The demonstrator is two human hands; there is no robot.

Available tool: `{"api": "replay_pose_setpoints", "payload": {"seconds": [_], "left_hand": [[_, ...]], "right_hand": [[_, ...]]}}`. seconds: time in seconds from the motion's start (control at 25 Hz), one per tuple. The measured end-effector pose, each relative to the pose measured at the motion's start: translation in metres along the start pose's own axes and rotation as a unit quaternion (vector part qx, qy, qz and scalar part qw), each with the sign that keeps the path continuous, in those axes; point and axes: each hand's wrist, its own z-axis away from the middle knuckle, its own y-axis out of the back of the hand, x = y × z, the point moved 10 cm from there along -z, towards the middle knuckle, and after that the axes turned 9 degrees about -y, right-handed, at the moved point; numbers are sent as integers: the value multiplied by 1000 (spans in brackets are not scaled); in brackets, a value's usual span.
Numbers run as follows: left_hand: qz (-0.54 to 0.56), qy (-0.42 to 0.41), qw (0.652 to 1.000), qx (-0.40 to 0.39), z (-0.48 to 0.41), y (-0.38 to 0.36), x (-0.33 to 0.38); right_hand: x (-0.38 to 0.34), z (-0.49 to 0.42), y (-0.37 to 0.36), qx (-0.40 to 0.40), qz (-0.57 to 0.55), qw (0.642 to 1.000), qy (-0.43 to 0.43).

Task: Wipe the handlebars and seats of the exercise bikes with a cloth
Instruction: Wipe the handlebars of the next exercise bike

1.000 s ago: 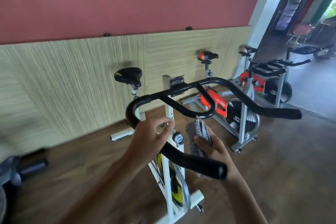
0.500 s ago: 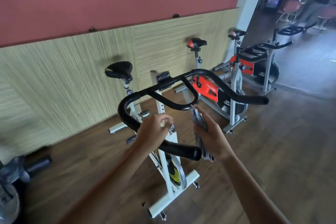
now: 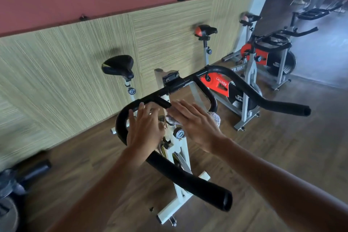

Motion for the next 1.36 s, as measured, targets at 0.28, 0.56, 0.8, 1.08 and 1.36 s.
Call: {"api": "replay_pose_setpoints", "payload": {"seconds": [0.28,0.56,0.8,1.08,1.36], "left_hand": [[63,-8,998,20,-2,5,12],[115,-25,993,32,-53,-2,91],[12,92,995,-40,-69,-38,108],[64,133,987,-65,-69,-32,108],[86,140,986,-26,-28,12,163]], "right_hand": [[39,28,9,-5,-148,989,-2],[181,25,11,87,-573,754,-309],[139,-41,-23,-66,-452,858,-234],[151,-23,-23,-88,-520,817,-233],[155,20,42,-93,-529,834,-128]]}}
